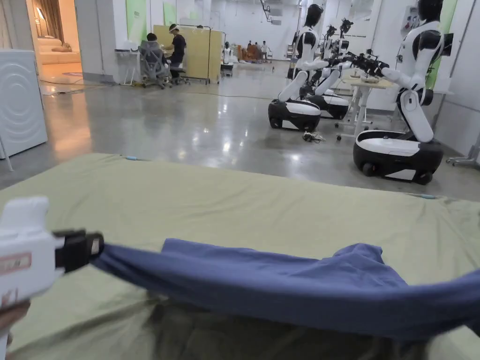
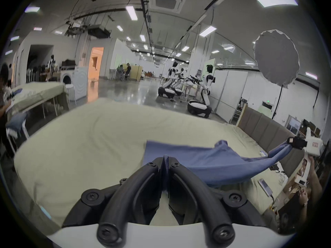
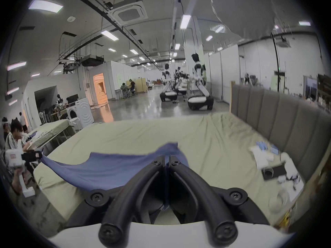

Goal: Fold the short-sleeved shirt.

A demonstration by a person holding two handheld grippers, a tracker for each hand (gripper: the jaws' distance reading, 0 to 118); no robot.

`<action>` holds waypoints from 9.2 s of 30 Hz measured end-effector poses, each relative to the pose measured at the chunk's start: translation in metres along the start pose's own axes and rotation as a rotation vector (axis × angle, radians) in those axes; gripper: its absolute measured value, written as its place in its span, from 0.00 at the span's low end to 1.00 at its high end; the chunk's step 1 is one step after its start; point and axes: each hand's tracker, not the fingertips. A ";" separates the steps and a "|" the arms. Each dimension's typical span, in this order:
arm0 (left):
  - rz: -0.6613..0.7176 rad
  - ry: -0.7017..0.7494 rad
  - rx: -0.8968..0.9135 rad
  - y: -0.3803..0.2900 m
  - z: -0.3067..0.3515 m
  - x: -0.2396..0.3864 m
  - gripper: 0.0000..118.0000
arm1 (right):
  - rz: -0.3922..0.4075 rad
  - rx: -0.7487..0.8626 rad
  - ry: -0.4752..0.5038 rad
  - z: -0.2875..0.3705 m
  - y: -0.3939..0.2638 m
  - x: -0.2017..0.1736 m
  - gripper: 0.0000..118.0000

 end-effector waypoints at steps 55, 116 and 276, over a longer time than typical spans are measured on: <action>-0.213 -0.011 0.253 -0.121 0.114 0.109 0.02 | 0.132 0.099 0.029 0.085 -0.147 -0.061 0.00; -0.070 0.203 -0.373 -0.180 -0.016 0.014 0.12 | -0.223 -0.416 -0.062 0.030 -0.214 0.062 0.59; -0.171 0.041 0.092 -0.091 0.066 0.026 0.75 | -0.034 -0.124 -0.042 0.030 -0.141 0.001 0.85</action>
